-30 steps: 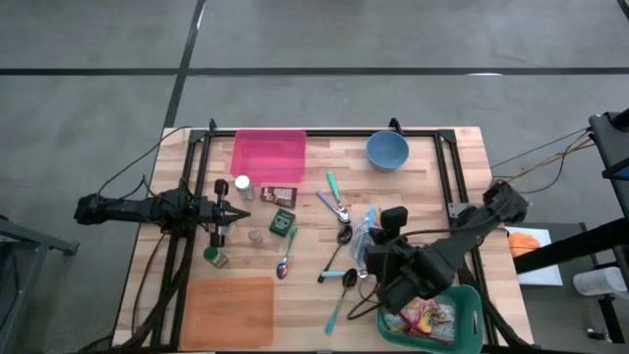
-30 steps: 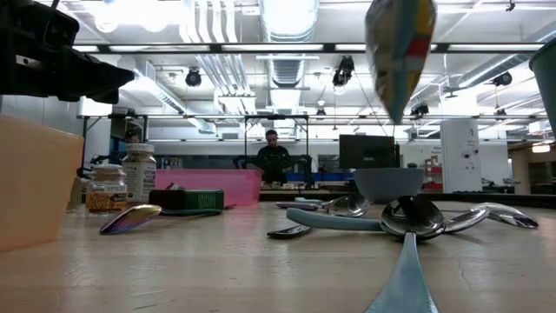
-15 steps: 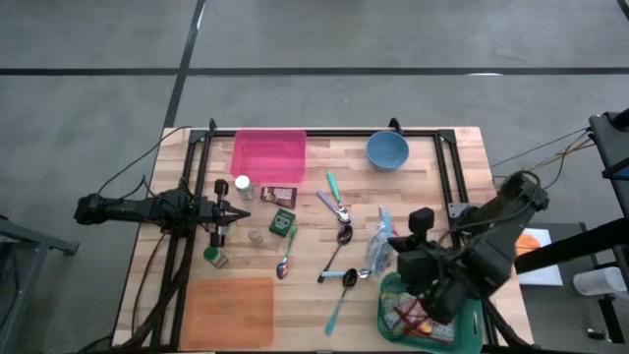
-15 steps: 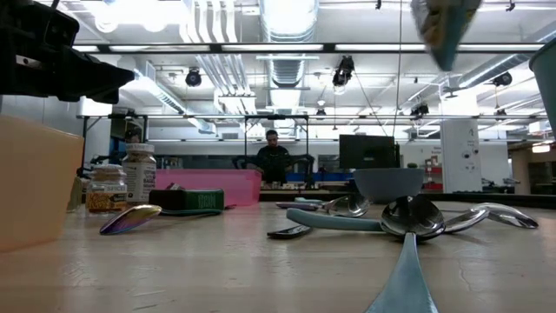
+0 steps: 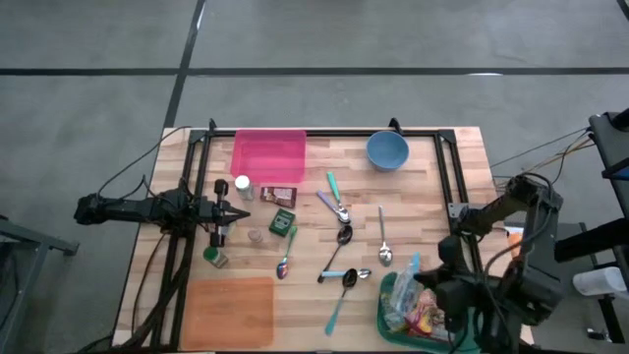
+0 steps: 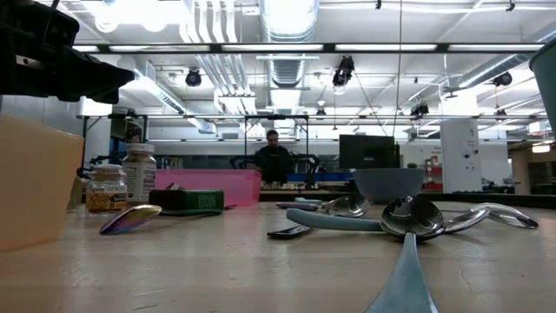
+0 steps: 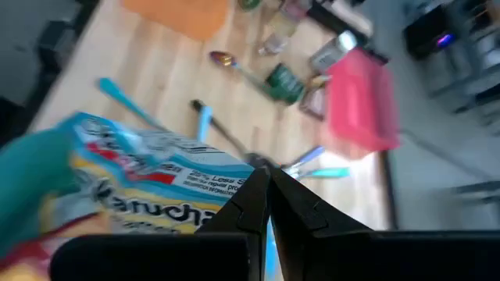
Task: Pick & Place Food Item
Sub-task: Put the blue noodle pack into the green bin, then put the green seasoning bottle into the orange bin
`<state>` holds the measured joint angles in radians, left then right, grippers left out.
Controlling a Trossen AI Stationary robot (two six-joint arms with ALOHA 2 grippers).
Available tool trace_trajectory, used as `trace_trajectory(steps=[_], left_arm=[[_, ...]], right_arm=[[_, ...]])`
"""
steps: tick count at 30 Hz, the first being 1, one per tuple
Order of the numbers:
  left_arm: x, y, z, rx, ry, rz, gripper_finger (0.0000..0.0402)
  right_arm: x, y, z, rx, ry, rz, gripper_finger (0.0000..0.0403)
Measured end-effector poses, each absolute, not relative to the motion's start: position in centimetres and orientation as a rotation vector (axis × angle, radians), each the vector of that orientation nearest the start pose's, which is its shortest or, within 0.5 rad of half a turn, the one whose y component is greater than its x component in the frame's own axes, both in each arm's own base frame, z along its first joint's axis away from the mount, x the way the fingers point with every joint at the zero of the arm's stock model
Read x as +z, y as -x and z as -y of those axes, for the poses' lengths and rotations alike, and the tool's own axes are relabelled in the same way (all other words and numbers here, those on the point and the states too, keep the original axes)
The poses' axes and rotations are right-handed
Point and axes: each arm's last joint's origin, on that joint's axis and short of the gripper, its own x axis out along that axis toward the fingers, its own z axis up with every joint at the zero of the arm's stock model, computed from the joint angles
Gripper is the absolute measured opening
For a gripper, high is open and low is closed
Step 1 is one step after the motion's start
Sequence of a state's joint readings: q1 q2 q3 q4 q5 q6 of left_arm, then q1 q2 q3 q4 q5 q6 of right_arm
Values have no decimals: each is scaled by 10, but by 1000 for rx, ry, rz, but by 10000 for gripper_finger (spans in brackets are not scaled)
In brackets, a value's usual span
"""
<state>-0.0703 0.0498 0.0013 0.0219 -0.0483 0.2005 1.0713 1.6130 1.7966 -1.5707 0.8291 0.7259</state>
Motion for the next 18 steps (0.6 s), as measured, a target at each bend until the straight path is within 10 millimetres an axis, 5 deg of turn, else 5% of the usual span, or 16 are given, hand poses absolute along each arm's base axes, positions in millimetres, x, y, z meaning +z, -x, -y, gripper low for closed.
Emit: trace_trajectory(steps=[18], left_arm=[[162, -100, 6, -24, -202, -24, 0]], right_arm=[[341, -160, -256, -222, 235, -939, 11]])
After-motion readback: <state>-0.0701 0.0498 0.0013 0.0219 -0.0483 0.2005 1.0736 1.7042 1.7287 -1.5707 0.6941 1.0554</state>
